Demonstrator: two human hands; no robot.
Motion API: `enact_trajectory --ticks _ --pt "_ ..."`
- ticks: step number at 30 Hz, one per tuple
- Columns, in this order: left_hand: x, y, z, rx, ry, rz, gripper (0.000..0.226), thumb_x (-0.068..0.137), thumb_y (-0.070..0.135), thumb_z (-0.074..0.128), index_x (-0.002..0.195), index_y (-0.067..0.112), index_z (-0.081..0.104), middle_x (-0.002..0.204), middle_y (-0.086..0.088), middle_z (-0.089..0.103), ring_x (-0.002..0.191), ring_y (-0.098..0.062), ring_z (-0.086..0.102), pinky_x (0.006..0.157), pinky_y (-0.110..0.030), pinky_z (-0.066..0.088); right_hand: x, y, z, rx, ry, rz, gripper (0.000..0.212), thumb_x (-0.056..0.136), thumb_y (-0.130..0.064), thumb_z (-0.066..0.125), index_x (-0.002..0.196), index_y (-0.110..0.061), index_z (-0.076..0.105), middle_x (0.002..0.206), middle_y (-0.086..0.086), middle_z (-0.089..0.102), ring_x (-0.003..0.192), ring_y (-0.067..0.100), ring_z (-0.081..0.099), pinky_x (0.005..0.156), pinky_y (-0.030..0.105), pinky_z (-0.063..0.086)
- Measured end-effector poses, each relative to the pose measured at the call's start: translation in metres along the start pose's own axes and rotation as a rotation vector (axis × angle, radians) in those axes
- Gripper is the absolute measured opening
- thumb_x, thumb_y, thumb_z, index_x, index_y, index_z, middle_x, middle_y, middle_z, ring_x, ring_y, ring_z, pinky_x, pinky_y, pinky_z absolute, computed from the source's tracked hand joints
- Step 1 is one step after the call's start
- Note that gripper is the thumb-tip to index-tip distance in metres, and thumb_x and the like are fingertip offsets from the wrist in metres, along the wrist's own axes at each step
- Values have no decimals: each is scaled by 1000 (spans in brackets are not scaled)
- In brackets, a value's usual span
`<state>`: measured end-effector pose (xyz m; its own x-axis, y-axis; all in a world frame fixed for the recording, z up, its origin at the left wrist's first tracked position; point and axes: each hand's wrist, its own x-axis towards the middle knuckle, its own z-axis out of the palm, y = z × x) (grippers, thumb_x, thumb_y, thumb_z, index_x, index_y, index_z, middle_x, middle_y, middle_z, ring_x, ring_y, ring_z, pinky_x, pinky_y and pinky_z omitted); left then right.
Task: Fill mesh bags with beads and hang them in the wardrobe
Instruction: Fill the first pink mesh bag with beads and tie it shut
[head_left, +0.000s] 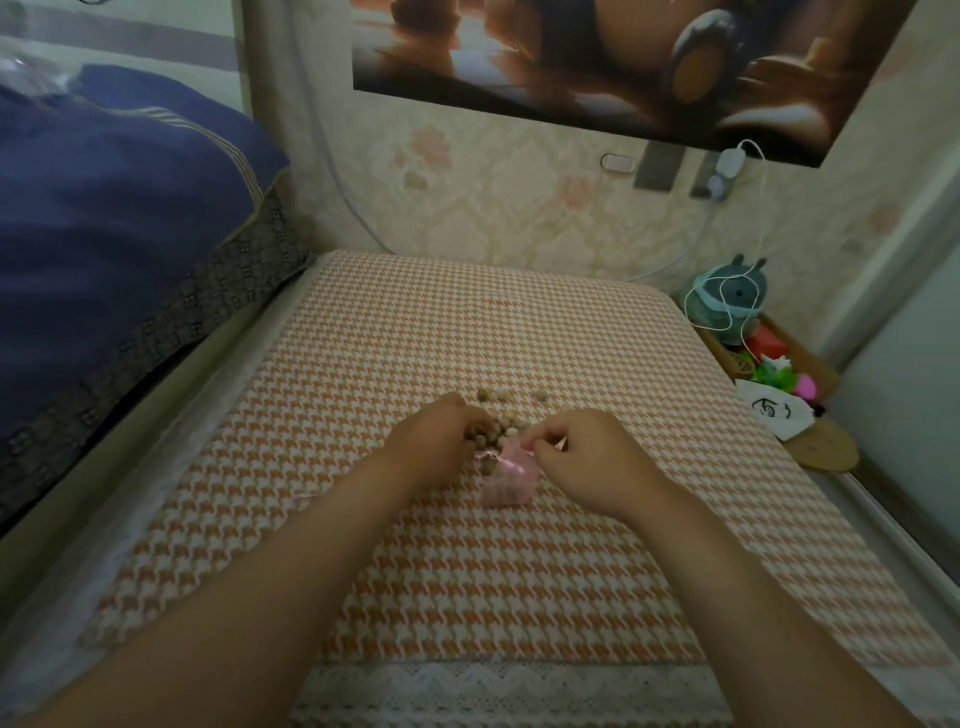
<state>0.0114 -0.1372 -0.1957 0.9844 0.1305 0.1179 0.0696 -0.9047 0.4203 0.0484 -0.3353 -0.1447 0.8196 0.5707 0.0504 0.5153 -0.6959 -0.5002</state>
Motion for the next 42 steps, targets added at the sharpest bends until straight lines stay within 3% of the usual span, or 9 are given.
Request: enact_trajectory --ticks 3,8,14,18,20,26,32,38,42 --pt "7 -4 4 27 -4 -18 28 91 18 61 115 29 68 113 0 55 100 -22 58 85 -39 53 3 -1 1 -16 -16 -11 26 92 -28 53 100 -32 78 89 -5 76 79 19 71 75 46 60" --pt "13 -11 8 -6 39 -26 16 83 11 66 81 27 67 93 4 67 89 -18 63 78 -34 53 6 -2 5 -19 -34 -16 25 93 -29 54 102 -31 77 87 -3 76 79 20 71 75 45 60" --pt "9 -4 -4 -232 132 -68 7 88 19 68 93 20 66 91 5 67 83 -13 62 74 -29 53 5 -2 3 2 -34 -15 26 93 -28 55 106 -31 76 93 -8 76 81 17 72 77 44 60" --pt "-5 25 -28 -396 207 6 4 89 22 69 92 23 67 85 15 64 71 2 58 62 -8 43 2 -3 0 7 -31 -36 28 93 -26 54 109 -29 76 104 -11 75 87 9 69 82 37 58" --pt "-16 36 -33 -473 198 51 5 89 21 70 90 25 67 83 15 66 71 2 61 60 -6 46 0 -4 -2 4 -30 -46 28 93 -26 55 111 -29 76 109 -11 75 92 5 67 86 34 57" --pt "-23 45 -27 -406 172 149 6 84 25 74 90 26 75 103 12 66 91 -3 62 84 -26 52 -3 -5 -4 19 -21 -24 21 87 -31 55 91 -26 75 80 -3 73 70 14 66 71 46 57" --pt "-28 48 -27 -307 76 68 5 84 36 69 86 40 68 112 14 67 80 1 64 77 -27 54 -5 0 -7 36 -42 -17 22 88 -28 55 88 -35 76 81 -6 73 72 12 67 72 43 58" --pt "-33 50 -34 -280 16 62 12 82 28 65 85 38 70 88 19 71 76 5 63 74 -25 53 -1 4 -7 123 -43 -35 24 90 -26 58 98 -32 79 83 -9 75 74 8 68 75 41 58" --pt "-33 50 -40 -185 2 58 19 83 21 63 90 29 78 82 8 74 75 -4 64 72 -25 53 -2 0 -7 260 -54 -61 28 92 -14 58 95 -32 79 83 -7 75 65 14 69 63 33 58"
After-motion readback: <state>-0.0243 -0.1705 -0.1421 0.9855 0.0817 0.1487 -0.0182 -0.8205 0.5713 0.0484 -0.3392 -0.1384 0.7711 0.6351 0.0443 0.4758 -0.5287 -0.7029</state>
